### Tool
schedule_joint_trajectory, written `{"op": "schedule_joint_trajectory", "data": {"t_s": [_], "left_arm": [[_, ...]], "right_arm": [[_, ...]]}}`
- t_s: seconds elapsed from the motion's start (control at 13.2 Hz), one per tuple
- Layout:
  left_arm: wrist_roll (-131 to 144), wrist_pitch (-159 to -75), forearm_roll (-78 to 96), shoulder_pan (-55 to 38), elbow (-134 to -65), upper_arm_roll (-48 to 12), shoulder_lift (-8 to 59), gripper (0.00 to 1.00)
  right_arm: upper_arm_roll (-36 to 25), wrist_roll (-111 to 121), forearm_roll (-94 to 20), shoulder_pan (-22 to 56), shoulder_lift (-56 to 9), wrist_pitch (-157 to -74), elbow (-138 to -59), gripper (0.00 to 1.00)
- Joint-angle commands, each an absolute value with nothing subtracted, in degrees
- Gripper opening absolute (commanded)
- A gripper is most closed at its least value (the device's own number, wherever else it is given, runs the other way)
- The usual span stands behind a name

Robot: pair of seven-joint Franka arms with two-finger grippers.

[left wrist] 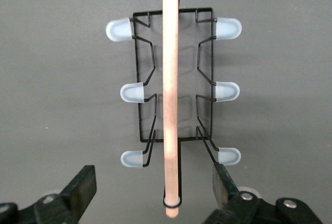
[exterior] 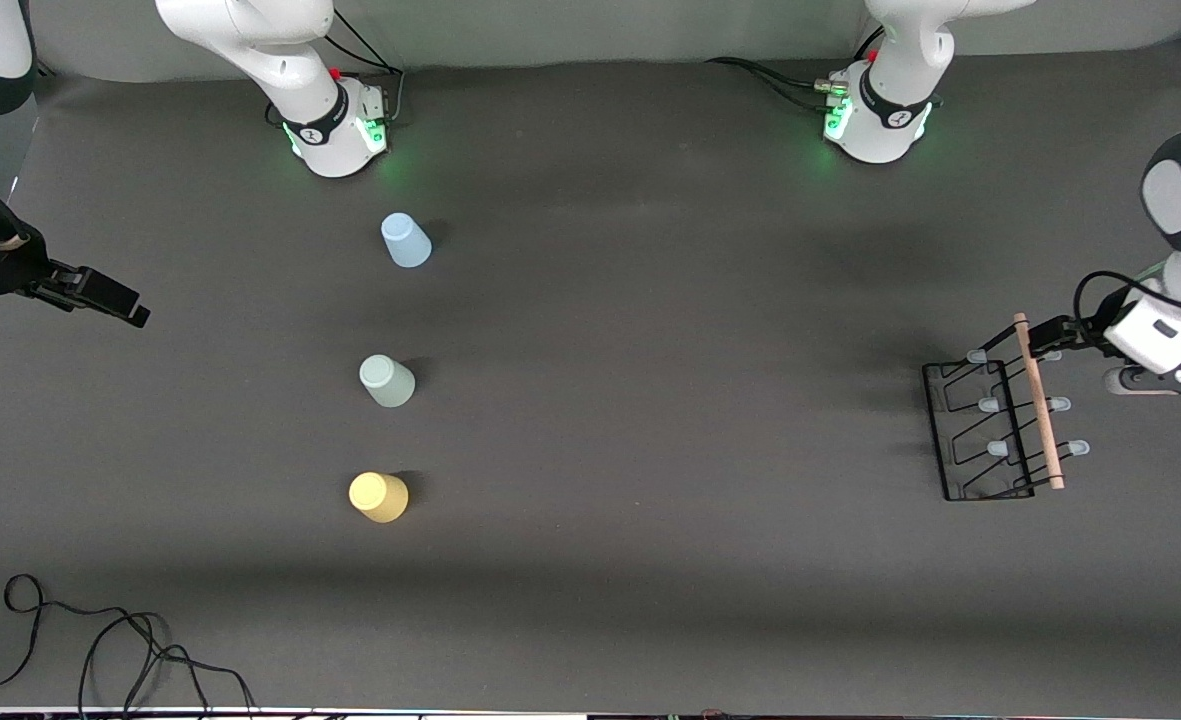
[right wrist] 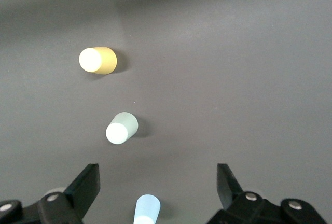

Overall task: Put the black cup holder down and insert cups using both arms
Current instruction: 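Lift the black wire cup holder with the left gripper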

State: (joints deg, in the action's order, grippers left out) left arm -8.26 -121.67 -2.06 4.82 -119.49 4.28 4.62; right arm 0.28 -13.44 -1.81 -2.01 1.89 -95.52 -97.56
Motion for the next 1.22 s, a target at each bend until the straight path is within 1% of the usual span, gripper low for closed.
{"op": "schedule_joint_trajectory", "data": {"t_s": [0.0, 0.15, 0.3, 0.38, 0.46, 0.68, 0.76, 0.84, 1.14], "left_arm": [[-8.35, -125.32, -1.06, 4.83, -120.67, 4.48, 6.58, 1.00], [-8.26, -127.34, -0.97, 4.83, -120.59, 4.48, 8.17, 1.00], [-8.00, -127.62, -0.97, 4.66, -120.06, 4.39, 8.70, 0.99], [-7.91, -127.62, -0.97, 4.48, -119.97, 4.39, 8.70, 0.97], [-7.91, -127.70, -0.97, 4.40, -119.97, 4.39, 8.70, 0.87], [-7.82, -129.90, -0.79, 4.74, -119.79, 4.39, 10.45, 0.45], [-7.82, -129.99, -0.18, 4.75, -119.53, 4.39, 10.72, 0.16], [-7.91, -129.47, 1.04, 4.83, -119.01, 4.39, 10.81, 0.00], [-7.91, -127.89, 1.23, 4.66, -117.17, 4.39, 10.81, 0.00]], "right_arm": [[0.18, -14.77, -2.29, -1.67, 1.58, -94.66, -96.68, 1.00], [0.18, -14.77, -2.29, -1.67, 1.58, -94.22, -96.68, 1.00], [0.18, -14.77, -2.29, -1.67, 1.58, -94.13, -96.77, 1.00], [0.18, -14.77, -2.29, -1.67, 1.58, -94.13, -96.68, 1.00], [0.18, -14.77, -2.29, -1.67, 1.58, -94.13, -96.68, 1.00], [0.18, -14.77, -2.29, -1.67, 1.58, -94.13, -96.68, 1.00], [0.18, -14.77, -2.29, -1.67, 1.58, -94.13, -96.68, 1.00], [0.18, -14.77, -2.29, -1.67, 1.58, -94.13, -96.68, 1.00], [0.18, -14.77, -2.29, -1.67, 1.58, -94.13, -96.68, 1.00]]}}
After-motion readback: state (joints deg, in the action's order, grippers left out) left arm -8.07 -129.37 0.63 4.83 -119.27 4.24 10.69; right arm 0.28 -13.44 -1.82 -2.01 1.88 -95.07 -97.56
